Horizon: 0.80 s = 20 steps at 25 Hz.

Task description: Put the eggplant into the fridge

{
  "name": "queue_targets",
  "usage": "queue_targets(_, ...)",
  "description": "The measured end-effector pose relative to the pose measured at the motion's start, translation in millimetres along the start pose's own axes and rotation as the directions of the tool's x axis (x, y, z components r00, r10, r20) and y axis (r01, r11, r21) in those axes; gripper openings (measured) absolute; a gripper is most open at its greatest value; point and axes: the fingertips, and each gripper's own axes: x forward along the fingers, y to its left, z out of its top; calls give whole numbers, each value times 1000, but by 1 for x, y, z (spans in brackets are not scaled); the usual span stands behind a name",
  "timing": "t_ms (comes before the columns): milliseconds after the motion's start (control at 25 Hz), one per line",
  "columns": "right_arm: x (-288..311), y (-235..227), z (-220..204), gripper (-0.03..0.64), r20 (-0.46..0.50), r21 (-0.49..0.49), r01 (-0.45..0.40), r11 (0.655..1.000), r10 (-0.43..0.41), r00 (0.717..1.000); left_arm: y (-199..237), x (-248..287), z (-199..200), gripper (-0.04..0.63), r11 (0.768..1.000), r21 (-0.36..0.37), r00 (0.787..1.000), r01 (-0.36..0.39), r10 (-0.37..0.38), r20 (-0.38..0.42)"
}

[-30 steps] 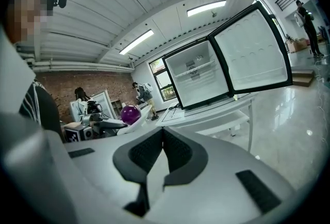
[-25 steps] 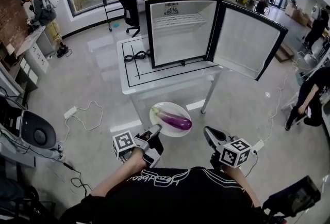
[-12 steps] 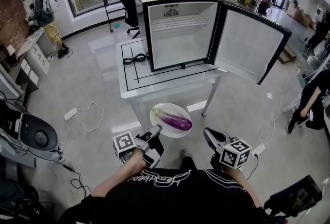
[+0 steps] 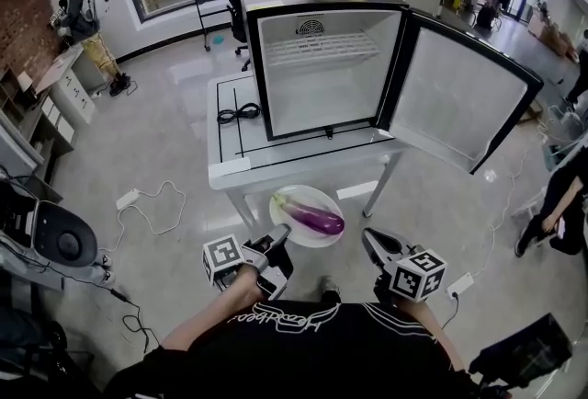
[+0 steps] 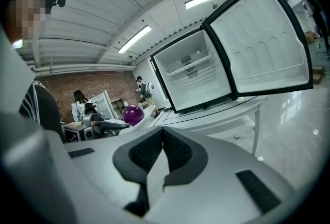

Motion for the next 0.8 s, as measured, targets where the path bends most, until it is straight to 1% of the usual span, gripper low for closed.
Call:
queue_targets(200,28,-36,28,8,-19,2,-45,999,45,999,-7,38,20,25,1000,-3,999,-20,20,49)
queue_targets(440,64,-89,58,8,-34,-2,-81,997,81,996,-12,92,42,25,1000,-10,996,-30,30,90)
queue_targets(520,75,-103,69,8,-38,-9,-96,995,95,995,-15,110,51,25,999,-1,994,-34,34,104)
queue_targets(800,100,-148,98,8,-43,-48,-138,989,136,990,-24,161,71,25,1000,19,988,-18,15,152)
